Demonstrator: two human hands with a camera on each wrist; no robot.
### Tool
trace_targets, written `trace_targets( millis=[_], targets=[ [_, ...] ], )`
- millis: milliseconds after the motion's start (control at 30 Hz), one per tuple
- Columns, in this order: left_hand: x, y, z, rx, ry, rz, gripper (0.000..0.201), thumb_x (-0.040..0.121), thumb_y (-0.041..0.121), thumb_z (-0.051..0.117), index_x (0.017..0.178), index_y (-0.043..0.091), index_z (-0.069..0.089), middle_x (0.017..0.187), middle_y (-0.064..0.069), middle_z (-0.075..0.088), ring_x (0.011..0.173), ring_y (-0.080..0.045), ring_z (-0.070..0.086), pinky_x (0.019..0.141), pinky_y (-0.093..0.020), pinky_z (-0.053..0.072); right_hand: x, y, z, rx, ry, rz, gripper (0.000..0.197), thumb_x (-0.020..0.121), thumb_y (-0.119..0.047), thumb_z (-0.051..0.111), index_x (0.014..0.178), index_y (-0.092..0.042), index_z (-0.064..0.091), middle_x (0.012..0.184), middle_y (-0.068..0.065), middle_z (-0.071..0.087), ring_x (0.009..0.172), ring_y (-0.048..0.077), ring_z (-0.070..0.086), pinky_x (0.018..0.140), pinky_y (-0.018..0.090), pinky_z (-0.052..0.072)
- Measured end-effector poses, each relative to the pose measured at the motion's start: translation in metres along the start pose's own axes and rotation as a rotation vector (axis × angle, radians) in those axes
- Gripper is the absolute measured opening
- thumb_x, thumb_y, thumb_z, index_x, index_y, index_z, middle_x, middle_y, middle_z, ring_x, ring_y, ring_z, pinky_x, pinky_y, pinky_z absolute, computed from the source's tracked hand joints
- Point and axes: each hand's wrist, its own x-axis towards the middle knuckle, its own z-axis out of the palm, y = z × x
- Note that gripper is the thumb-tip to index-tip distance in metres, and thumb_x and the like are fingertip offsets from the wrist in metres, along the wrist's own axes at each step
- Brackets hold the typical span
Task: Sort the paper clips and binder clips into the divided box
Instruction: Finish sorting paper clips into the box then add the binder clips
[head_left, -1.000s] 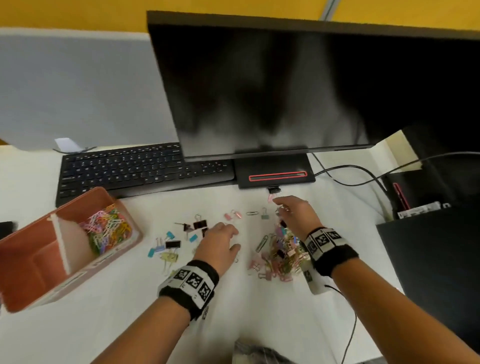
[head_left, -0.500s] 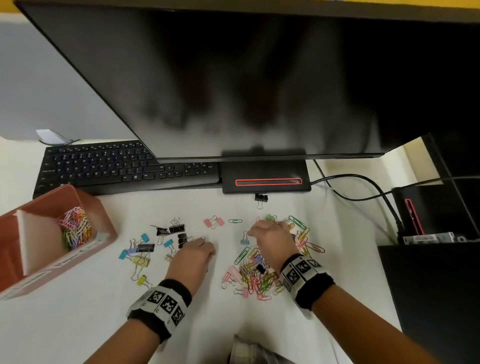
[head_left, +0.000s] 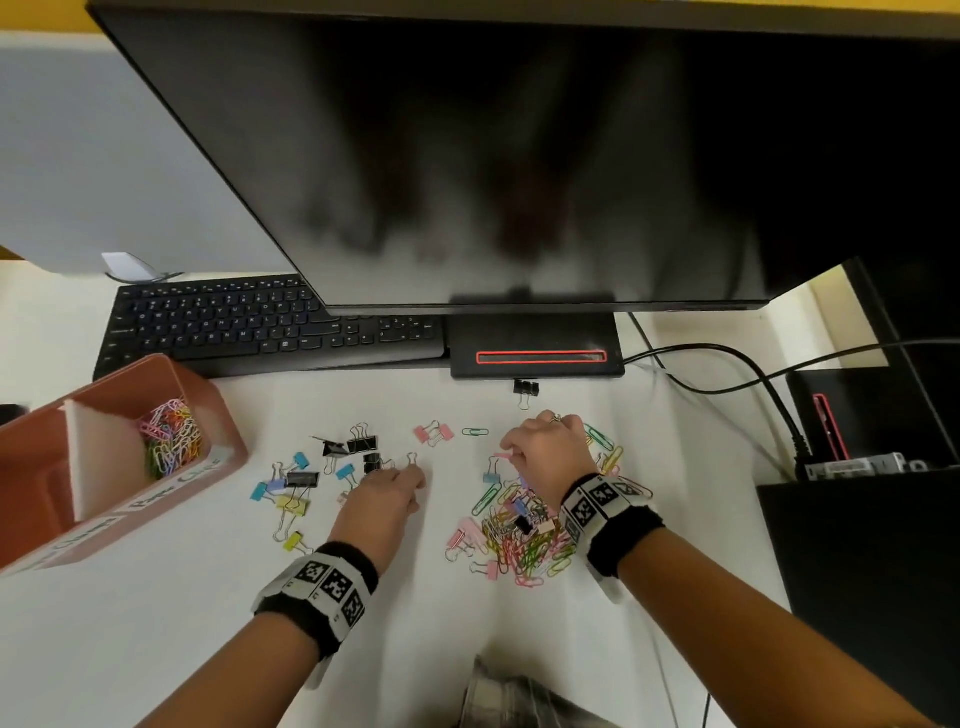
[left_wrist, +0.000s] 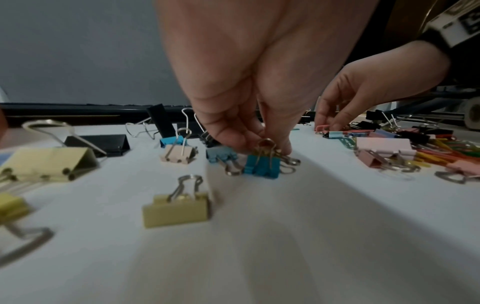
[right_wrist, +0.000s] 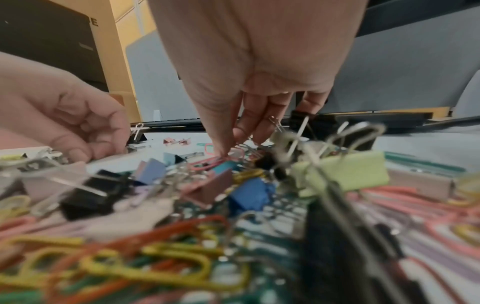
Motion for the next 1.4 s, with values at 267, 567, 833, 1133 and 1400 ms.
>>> trace_targets(
  millis=[267, 567, 833, 1133, 1400],
  targets=[
    [0.011, 0.027, -0.014, -0.025, -0.002, 0.127, 0.013, 0.087, 0.002, 0.054, 0.094, 0.008, 0.064, 0.09, -0.006, 0.06, 0.078, -0.025, 0.059, 0.067, -0.023, 0.041, -0.035, 0.035, -0.023, 0.47, 0.282, 0.191, 0.007, 0.087, -0.019, 0.061, 0.087, -0.017, 0.068, 0.097, -0.003, 0.059, 0.083, 0.011, 0.057, 0.085, 0.024, 0.05],
    [0.078, 0.059, -0.011, -0.158, 0.041, 0.071, 0.014, 0.081, -0.005, 0.057, 0.087, 0.005, 0.066, 0.092, -0.002, 0.045, 0.078, -0.019, 0.052, 0.077, -0.018, 0.034, -0.033, 0.085, -0.025, 0.396, 0.11, 0.282, 0.01, 0.079, -0.01, 0.067, 0.087, -0.005, 0.071, 0.117, 0.008, 0.057, 0.106, 0.019, 0.053, 0.08, 0.01, 0.028],
    [0.104, 0.062, 0.0, 0.062, -0.084, 0.094, 0.014, 0.083, 0.002, 0.052, 0.083, 0.011, 0.062, 0.095, -0.002, 0.052, 0.086, -0.023, 0.053, 0.08, -0.035, 0.047, -0.012, 0.07, -0.017, 0.324, -0.062, 0.181, 0.009, 0.084, -0.017, 0.062, 0.09, -0.011, 0.066, 0.104, 0.008, 0.061, 0.098, 0.022, 0.055, 0.086, 0.029, 0.045],
    [0.094, 0.056, 0.009, 0.056, 0.0, 0.082, 0.014, 0.087, 0.002, 0.053, 0.099, 0.005, 0.059, 0.088, -0.013, 0.061, 0.081, -0.028, 0.057, 0.072, -0.03, 0.042, -0.018, 0.066, -0.008, 0.403, -0.06, 0.216, 0.016, 0.086, -0.013, 0.061, 0.1, -0.015, 0.067, 0.103, 0.005, 0.065, 0.094, 0.02, 0.061, 0.086, 0.029, 0.05],
    [0.087, 0.062, 0.016, 0.278, -0.021, 0.041, 0.036, 0.079, -0.008, 0.043, 0.106, 0.014, 0.054, 0.106, -0.006, 0.053, 0.101, -0.027, 0.048, 0.086, -0.034, 0.038, -0.025, 0.066, -0.013, 0.465, -0.027, 0.243, 0.013, 0.084, -0.016, 0.064, 0.095, -0.011, 0.069, 0.1, 0.008, 0.067, 0.09, 0.02, 0.061, 0.082, 0.025, 0.048]
  ],
)
